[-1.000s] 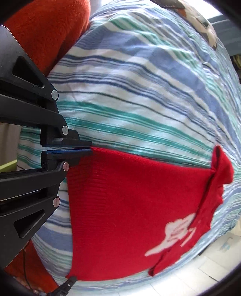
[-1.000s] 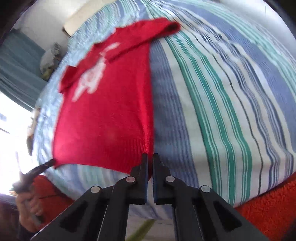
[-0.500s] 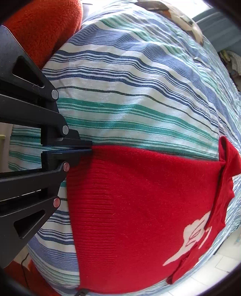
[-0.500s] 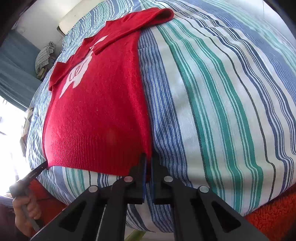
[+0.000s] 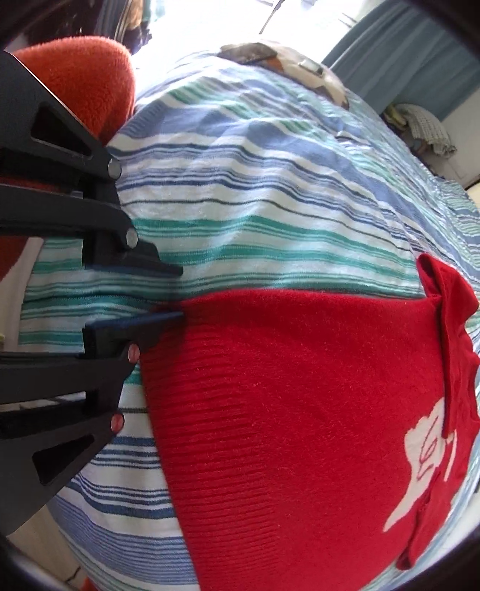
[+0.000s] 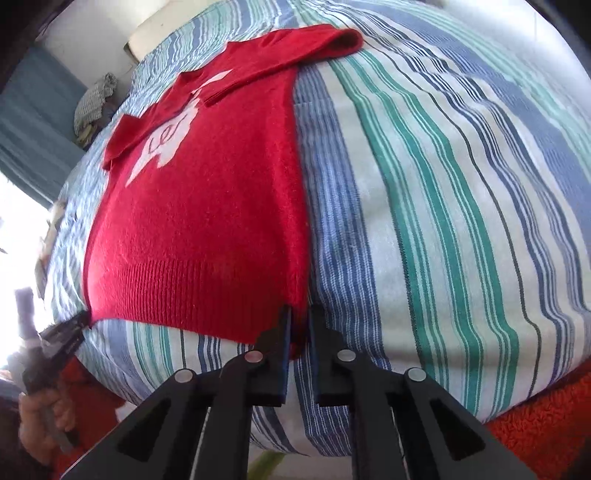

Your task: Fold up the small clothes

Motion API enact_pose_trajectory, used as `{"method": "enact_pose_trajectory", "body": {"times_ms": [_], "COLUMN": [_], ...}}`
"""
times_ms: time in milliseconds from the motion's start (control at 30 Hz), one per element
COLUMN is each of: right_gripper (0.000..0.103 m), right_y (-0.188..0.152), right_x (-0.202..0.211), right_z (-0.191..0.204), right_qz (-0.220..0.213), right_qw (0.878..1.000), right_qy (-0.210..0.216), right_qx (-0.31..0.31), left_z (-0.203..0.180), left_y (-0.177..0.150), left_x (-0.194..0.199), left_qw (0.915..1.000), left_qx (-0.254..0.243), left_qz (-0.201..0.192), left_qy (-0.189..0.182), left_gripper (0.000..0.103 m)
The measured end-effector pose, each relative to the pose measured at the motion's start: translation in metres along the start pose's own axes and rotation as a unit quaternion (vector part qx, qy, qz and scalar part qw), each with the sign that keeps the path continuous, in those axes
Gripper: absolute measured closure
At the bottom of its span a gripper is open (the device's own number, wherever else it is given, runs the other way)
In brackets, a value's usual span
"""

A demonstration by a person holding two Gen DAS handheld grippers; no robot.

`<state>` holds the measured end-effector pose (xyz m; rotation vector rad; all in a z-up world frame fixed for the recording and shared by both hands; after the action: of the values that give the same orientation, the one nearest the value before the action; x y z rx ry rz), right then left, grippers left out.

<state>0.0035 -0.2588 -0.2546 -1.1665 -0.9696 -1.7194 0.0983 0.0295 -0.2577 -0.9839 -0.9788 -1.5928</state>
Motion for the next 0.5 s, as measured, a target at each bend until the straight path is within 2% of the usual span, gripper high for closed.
{"method": "enact_pose_trajectory", "body": {"times_ms": [33,200,300,333,367,433,500], "right_gripper": [0.090,0.080,0.065,0.058,0.056,0.056,0.055], "right_y": [-0.001,-0.004,-0.007,-0.007,-0.007,-0.001,0.020], "right_x": [0.001,0.004,0.012,0.018,0.025,0.050,0.079], "right_z": [0.004,0.012,0.008,0.005,0.003,-0.001,0.005], "right_qz": [-0.001,0.002,0.019,0.026,0.029,0.016,-0.010], "right_qw": [1.000,0.998,0.998,0.997,0.996,0.993,0.987], "right_qy": [-0.015,-0.046,-0.053,-0.060,-0.071,-0.100,-0.133], "right_qx": [0.011,0.036,0.031,0.033,0.036,0.055,0.092], "left_z": [0.000,0.011,0.023,0.030,0.040,0.064,0.089], "left_y": [-0.003,-0.008,-0.016,-0.021,-0.025,-0.034,-0.037], "left_x": [0.003,0.006,0.010,0.012,0.015,0.028,0.036], "left_qw": [1.0000,0.9994,0.9982,0.9976,0.9969,0.9944,0.9882], "left_qx": [0.003,0.018,0.024,0.036,0.054,0.098,0.150], "left_qz": [0.002,0.026,0.052,0.059,0.057,0.039,0.022], "left_qy": [0.009,-0.012,-0.018,-0.011,-0.005,-0.009,-0.023], "left_gripper": [0.065,0.047,0.030,0.030,0.030,0.029,0.024]}}
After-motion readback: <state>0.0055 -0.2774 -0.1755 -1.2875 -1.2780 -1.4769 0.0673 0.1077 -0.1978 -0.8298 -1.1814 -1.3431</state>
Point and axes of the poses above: each gripper's, at about its wrist camera, not at the fingertips, and x roughly against the way its jaws point, z to its left, y to its top, the point moved 5 cm from there along -x, roughly the way its jaws point, and after that the axes turned 14 degrees about z, right-handed, at the moved point
